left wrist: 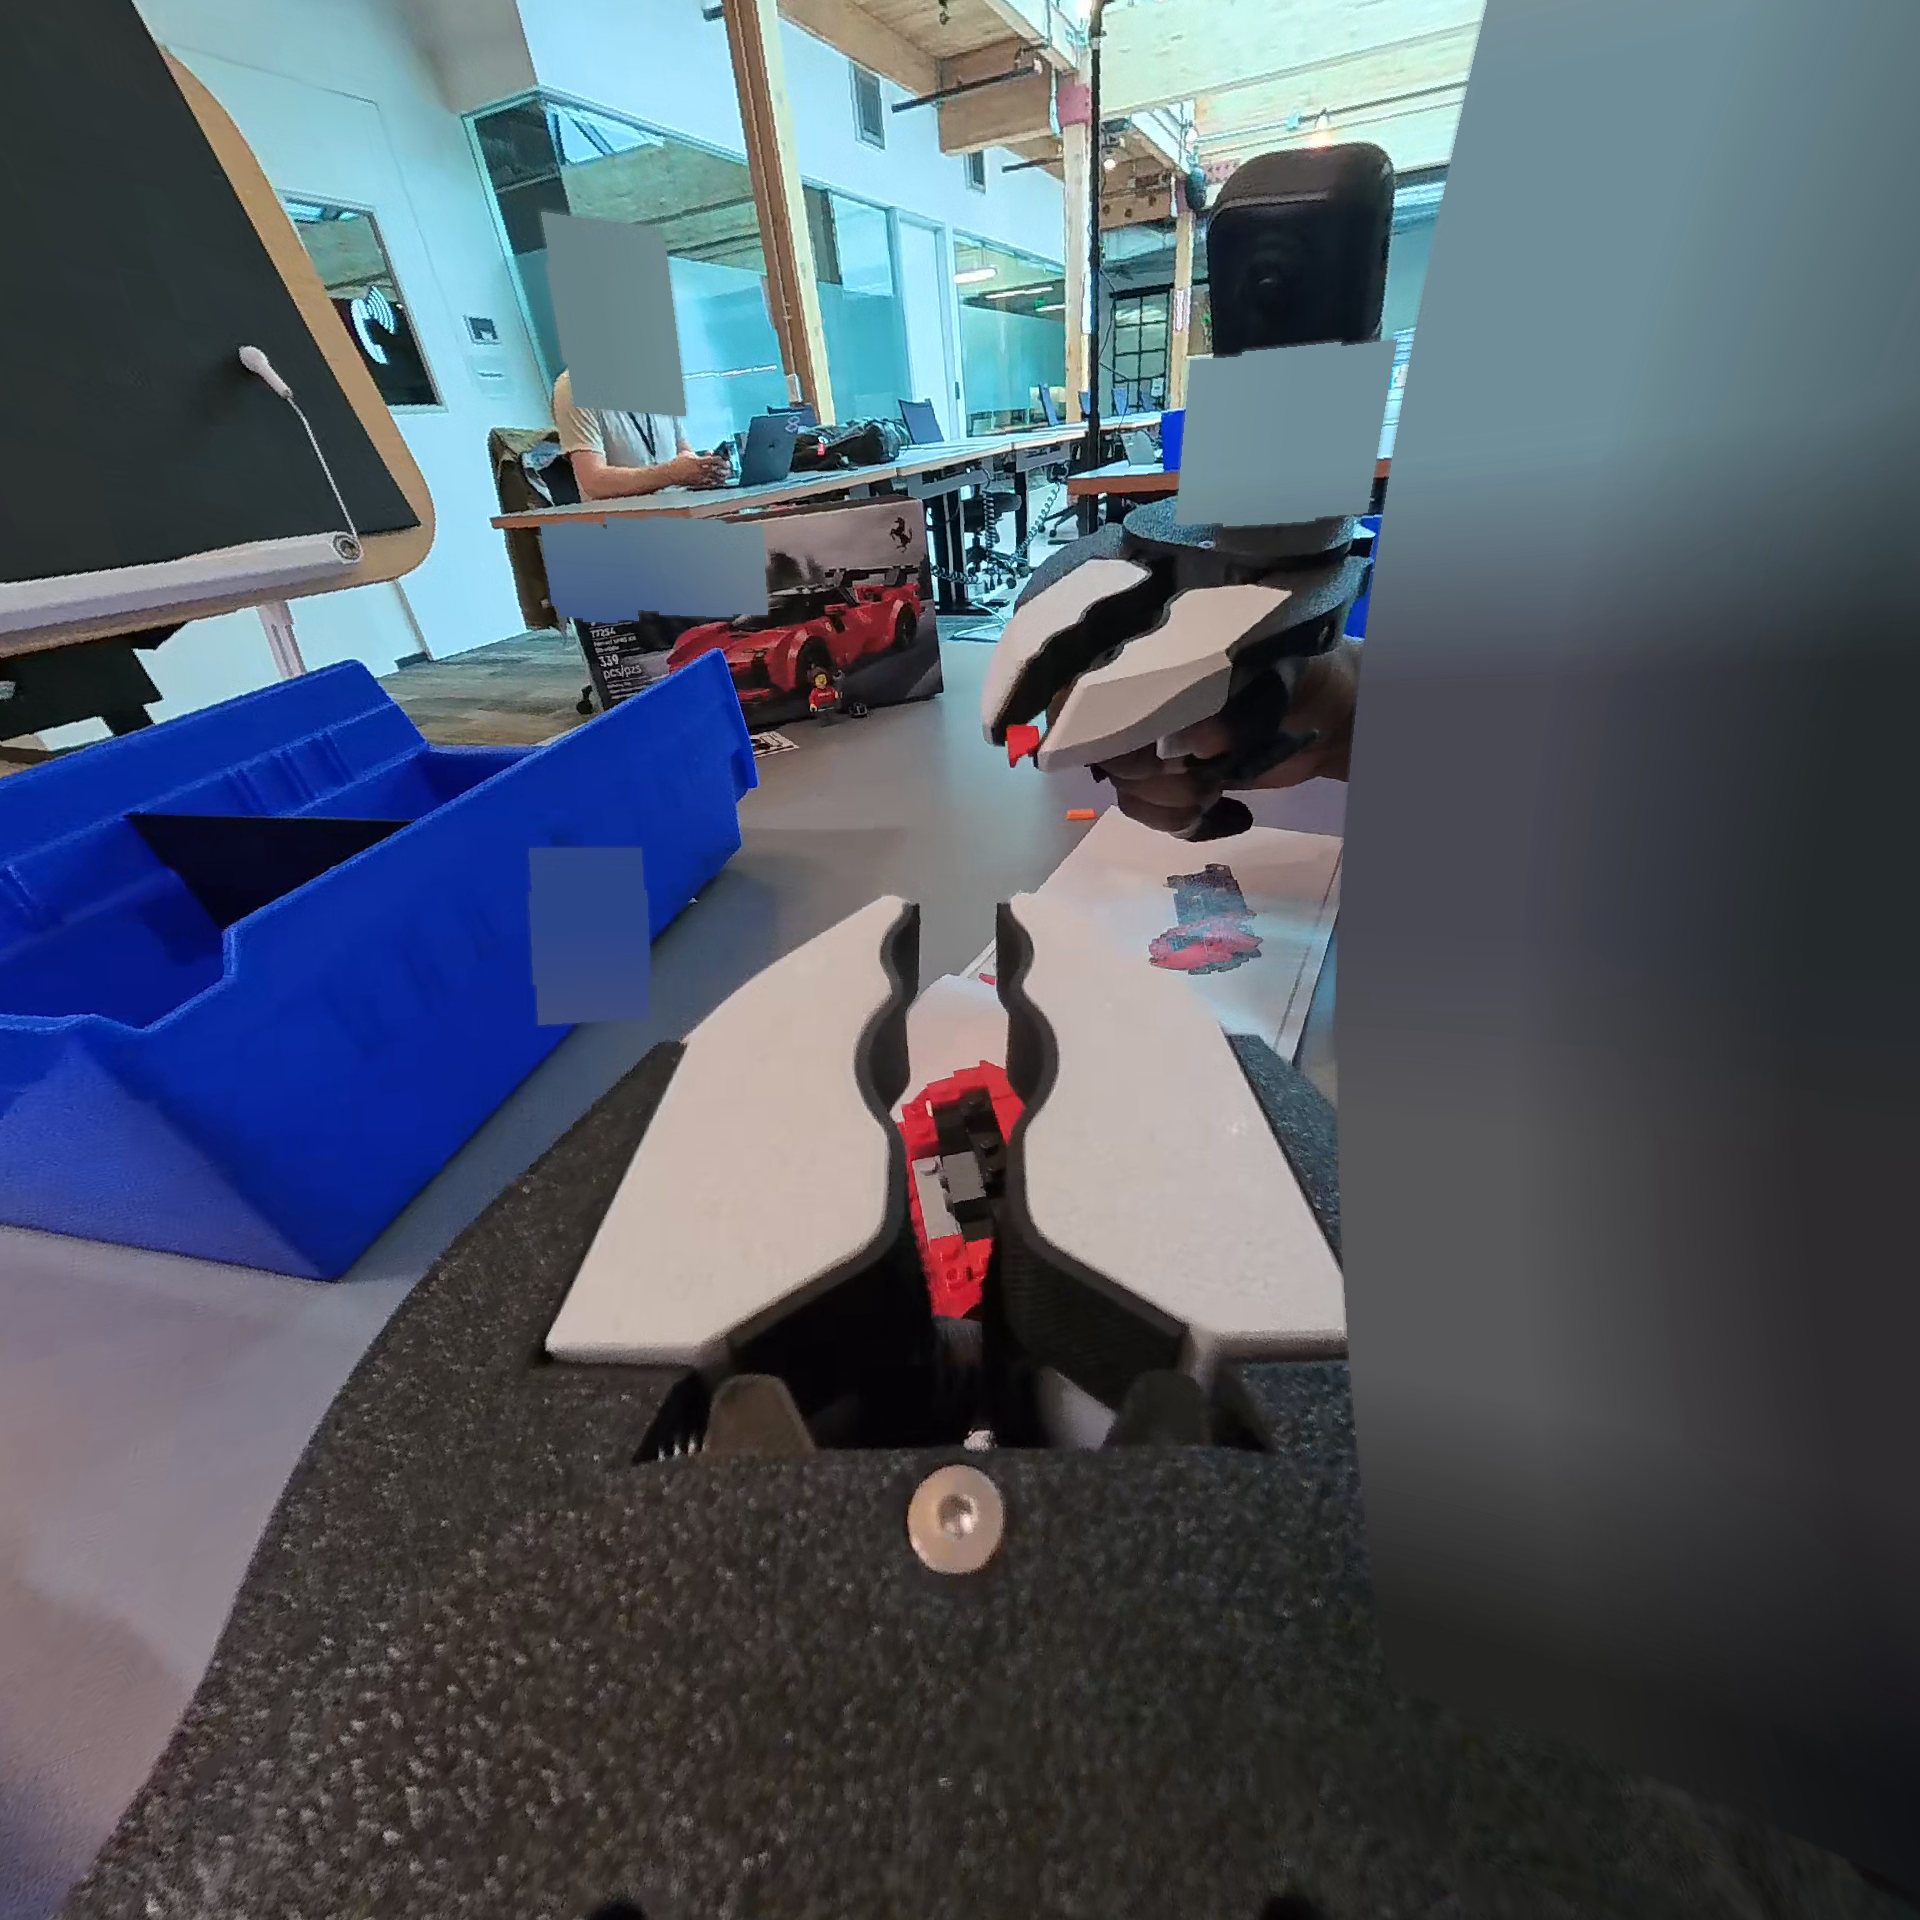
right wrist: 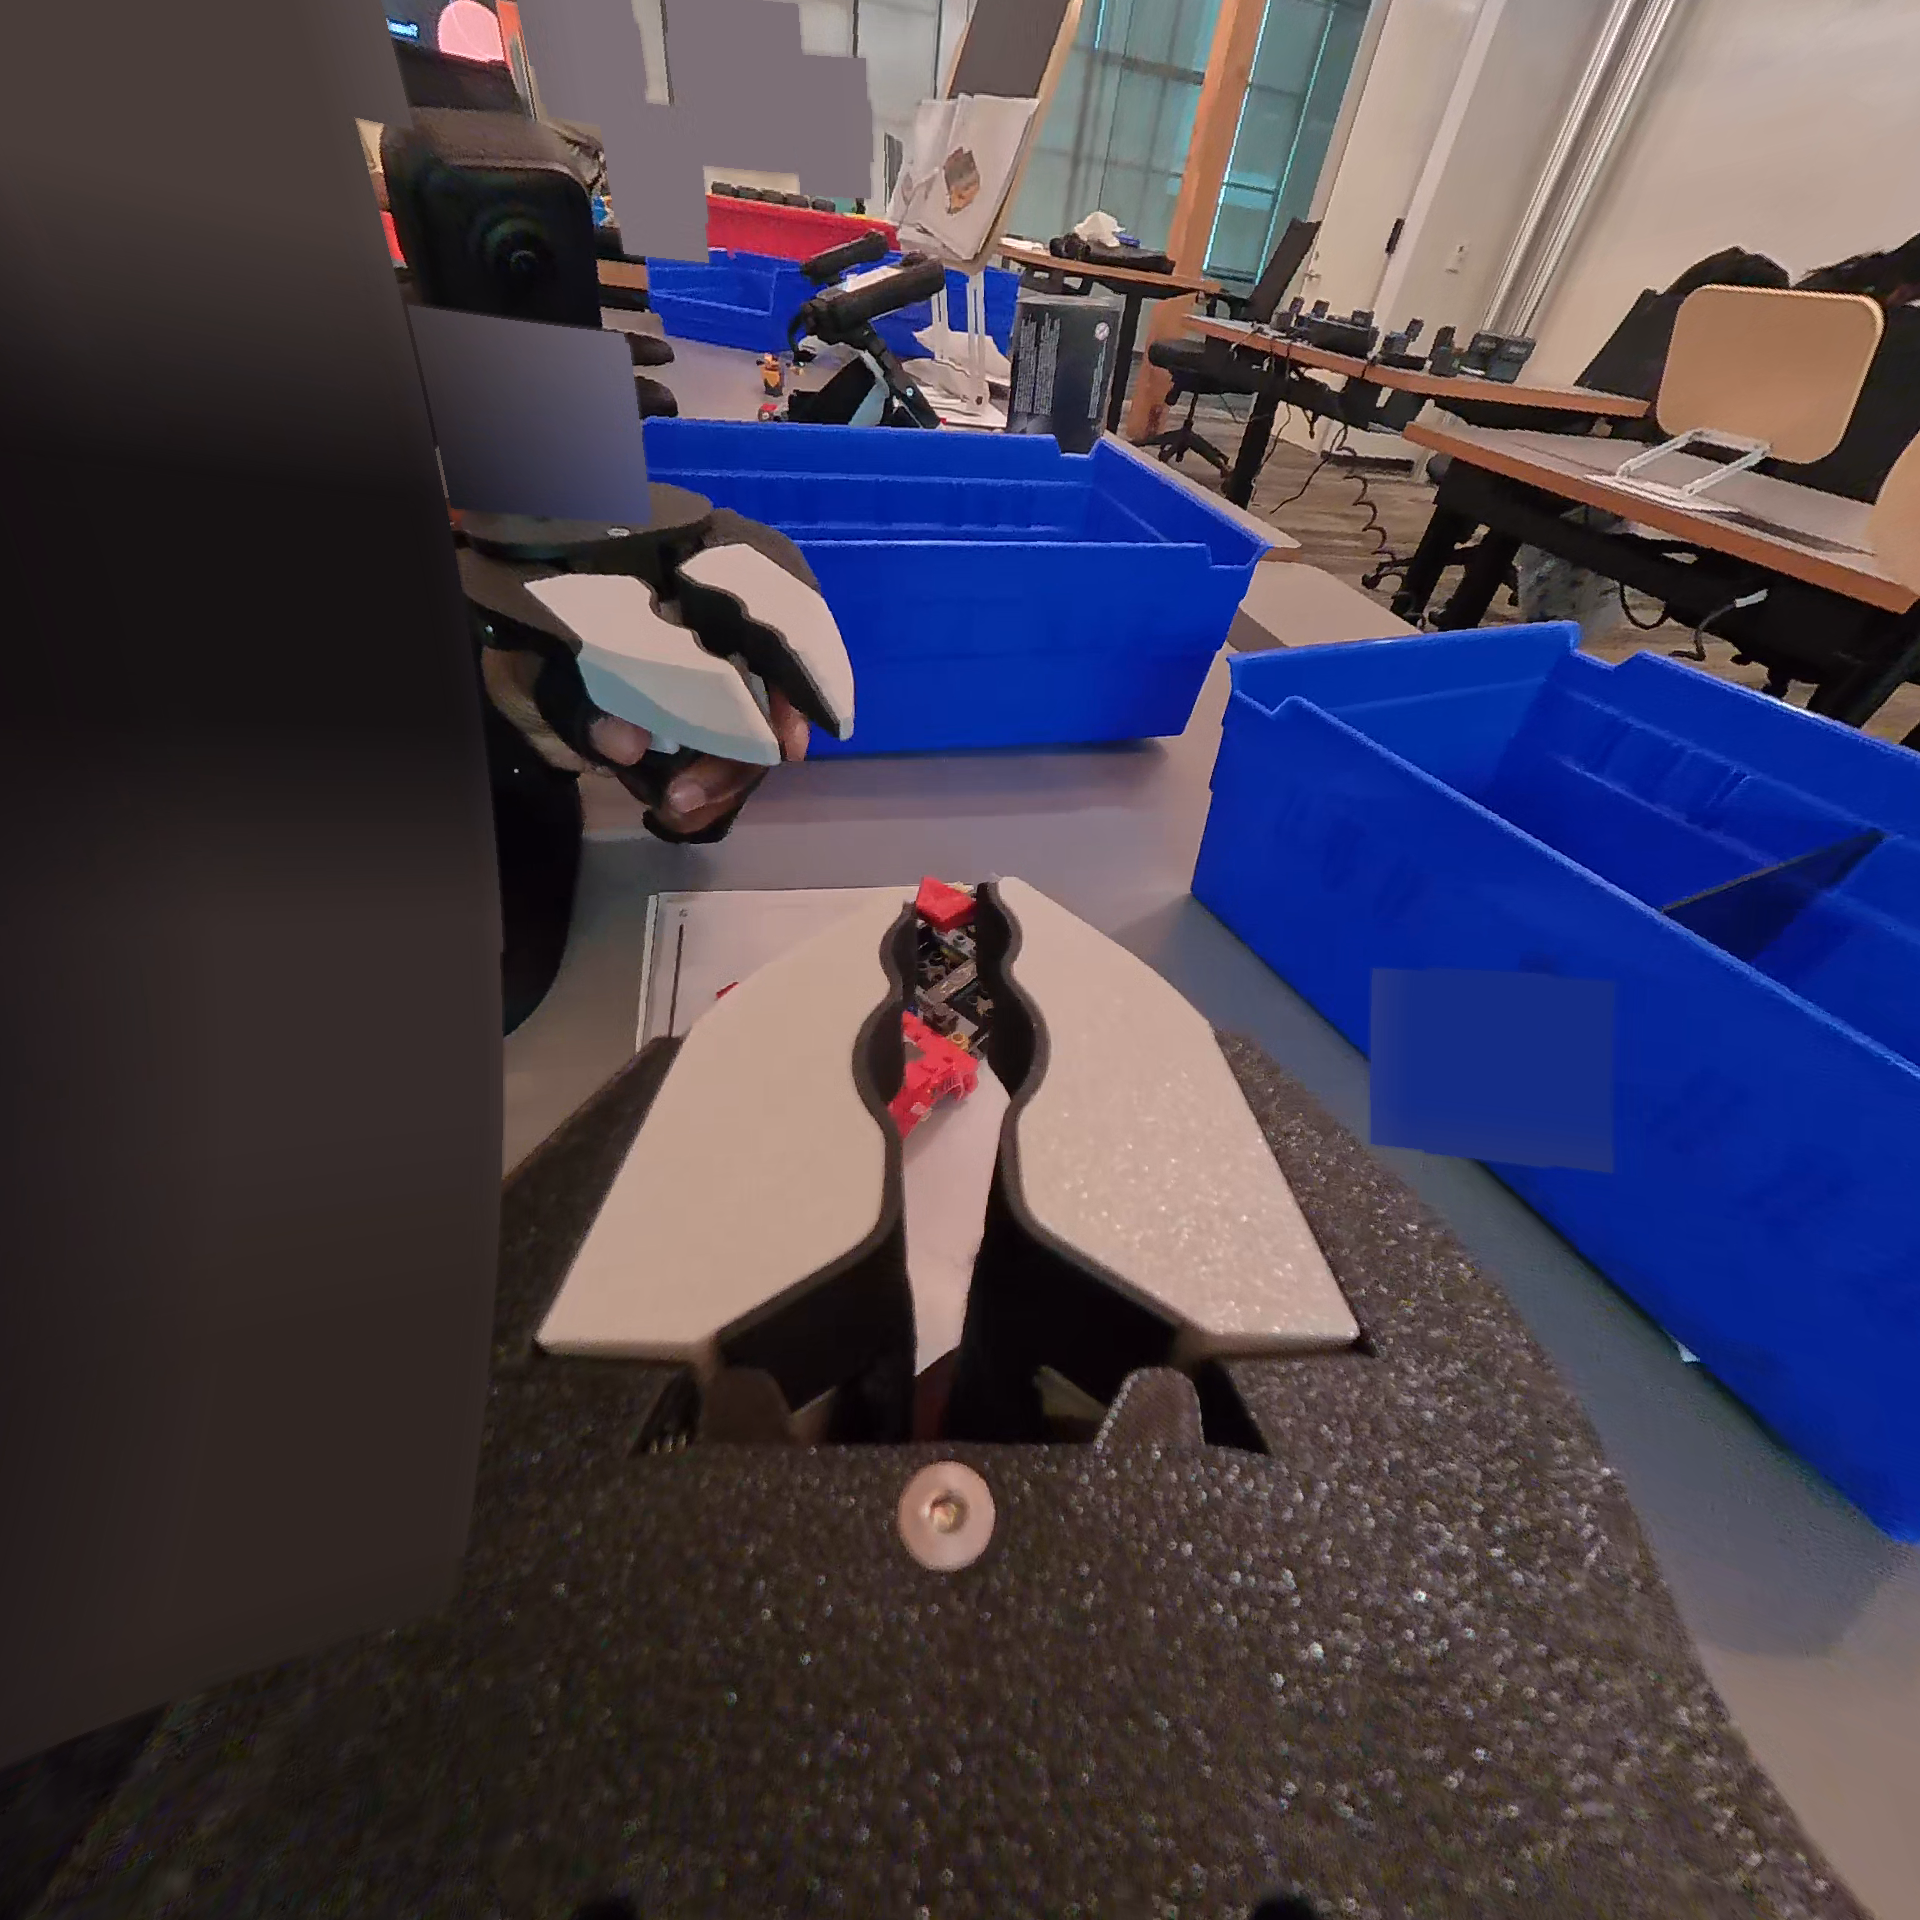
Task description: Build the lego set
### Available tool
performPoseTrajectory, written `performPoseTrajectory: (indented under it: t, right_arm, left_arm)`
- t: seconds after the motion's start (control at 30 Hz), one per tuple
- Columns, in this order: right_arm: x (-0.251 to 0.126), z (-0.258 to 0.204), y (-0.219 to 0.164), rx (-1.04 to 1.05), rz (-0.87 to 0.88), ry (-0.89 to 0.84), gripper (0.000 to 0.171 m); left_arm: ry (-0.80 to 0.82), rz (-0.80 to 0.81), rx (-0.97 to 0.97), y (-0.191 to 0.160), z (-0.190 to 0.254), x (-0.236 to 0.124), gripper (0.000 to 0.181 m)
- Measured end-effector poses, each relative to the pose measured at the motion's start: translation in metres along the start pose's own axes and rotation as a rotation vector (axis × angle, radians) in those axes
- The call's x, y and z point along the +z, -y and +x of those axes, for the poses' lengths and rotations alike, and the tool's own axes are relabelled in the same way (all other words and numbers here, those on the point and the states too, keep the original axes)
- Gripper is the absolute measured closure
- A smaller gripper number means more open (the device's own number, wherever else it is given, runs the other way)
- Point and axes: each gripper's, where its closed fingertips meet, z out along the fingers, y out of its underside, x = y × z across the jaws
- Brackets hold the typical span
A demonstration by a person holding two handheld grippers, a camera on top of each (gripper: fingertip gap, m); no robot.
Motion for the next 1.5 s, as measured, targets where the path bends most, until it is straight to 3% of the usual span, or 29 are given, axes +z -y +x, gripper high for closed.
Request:
performPoseTrajectory:
  t: [0.2, 0.3, 0.5, 1.03, 1.23, 1.4, 1.5]
  right_arm:
    - [0.01, -0.011, 0.001, -0.014, 0.023, 0.027, 0.16]
    - [0.017, -0.026, 0.002, -0.048, 0.008, 0.068, 0.161]
    - [0.024, -0.047, 0.006, -0.039, 0.016, 0.155, 0.16]
    - [0.031, -0.057, 0.005, 0.013, 0.021, 0.21, 0.16]
    - [0.03, -0.046, 0.002, 0.042, 0.006, 0.157, 0.154]
    - [0.027, -0.037, -0.008, 0.075, -0.04, 0.149, 0.155]
    - [0.031, -0.04, -0.023, 0.081, -0.115, 0.168, 0.156]
  left_arm:
    - [-0.037, -0.021, -0.066, -0.003, 0.002, 0.0, 0.176]
    - [-0.108, 0.01, -0.141, 0.002, 0.01, 0.0, 0.171]
    - [-0.127, -0.023, 0.081, 0.0, 0.028, 0.005, 0.166]
    - [-0.142, -0.068, 0.164, -0.003, 0.04, 0.009, 0.18]
    - [-0.034, -0.184, 0.104, -0.009, 0.019, -0.011, 0.181]
    - [-0.001, -0.391, 0.079, -0.056, 0.017, -0.019, 0.181]
    - [-0.025, -0.451, 0.1, -0.066, 0.015, -0.015, 0.181]
